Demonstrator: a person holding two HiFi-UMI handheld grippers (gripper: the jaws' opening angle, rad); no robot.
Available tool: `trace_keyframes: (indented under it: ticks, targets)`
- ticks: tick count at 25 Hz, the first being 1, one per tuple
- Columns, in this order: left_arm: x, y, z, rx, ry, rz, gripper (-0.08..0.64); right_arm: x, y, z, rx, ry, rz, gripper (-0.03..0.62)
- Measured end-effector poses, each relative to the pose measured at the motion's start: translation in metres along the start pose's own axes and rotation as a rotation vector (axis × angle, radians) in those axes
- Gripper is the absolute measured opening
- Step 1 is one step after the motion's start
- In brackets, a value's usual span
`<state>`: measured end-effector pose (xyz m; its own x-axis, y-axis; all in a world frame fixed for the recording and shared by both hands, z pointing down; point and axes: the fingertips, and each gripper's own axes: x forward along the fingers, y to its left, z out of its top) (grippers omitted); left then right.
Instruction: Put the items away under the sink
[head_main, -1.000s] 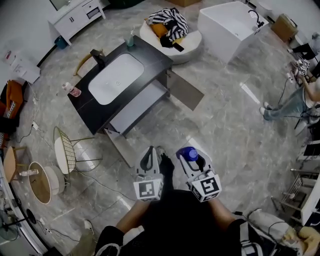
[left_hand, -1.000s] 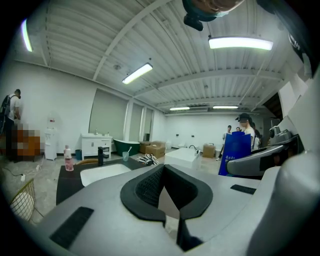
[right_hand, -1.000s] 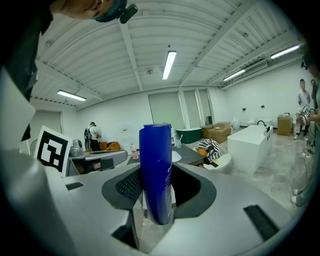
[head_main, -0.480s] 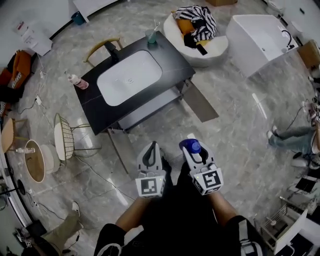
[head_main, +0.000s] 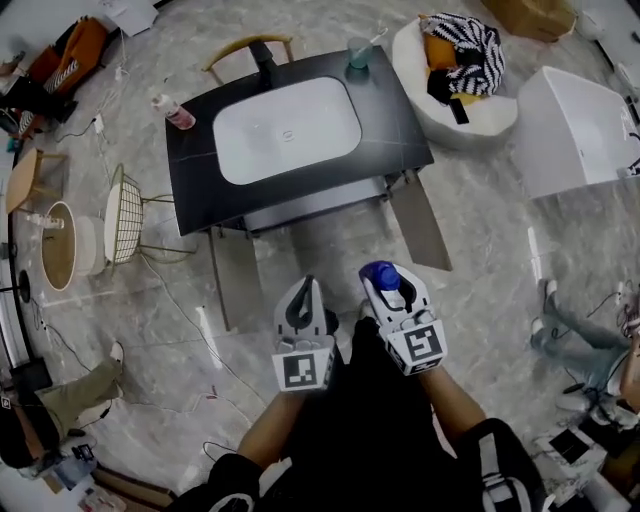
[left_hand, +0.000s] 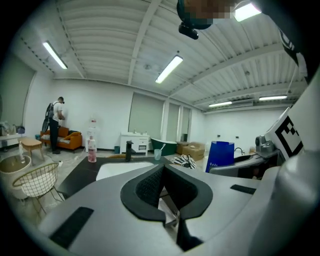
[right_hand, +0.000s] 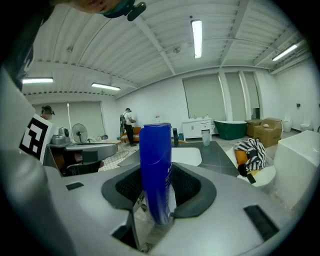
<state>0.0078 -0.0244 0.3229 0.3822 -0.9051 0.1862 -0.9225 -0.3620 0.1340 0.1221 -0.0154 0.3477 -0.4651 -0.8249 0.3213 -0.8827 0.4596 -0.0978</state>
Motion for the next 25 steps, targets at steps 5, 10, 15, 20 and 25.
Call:
trace_keyframes:
  ticks: [5, 10, 15, 20, 25]
  targets:
    - [0.032, 0.024, -0.056, -0.033, -0.012, 0.057, 0.015, 0.049, -0.024, -0.049, 0.002, 0.014, 0.03, 0.16]
    - [0.06, 0.051, -0.121, -0.036, -0.032, 0.064, 0.015, 0.102, -0.035, -0.112, -0.006, 0.015, 0.027, 0.16]
    - [0.093, 0.072, -0.184, -0.055, -0.051, 0.046, 0.015, 0.147, -0.049, -0.173, -0.008, 0.019, 0.027, 0.16]
    - [0.128, 0.088, -0.257, -0.053, -0.065, 0.036, 0.015, 0.189, -0.071, -0.239, -0.018, 0.012, 0.028, 0.16]
    - [0.151, 0.098, -0.326, -0.058, -0.092, 0.037, 0.015, 0.222, -0.086, -0.306, -0.05, 0.003, 0.028, 0.16]
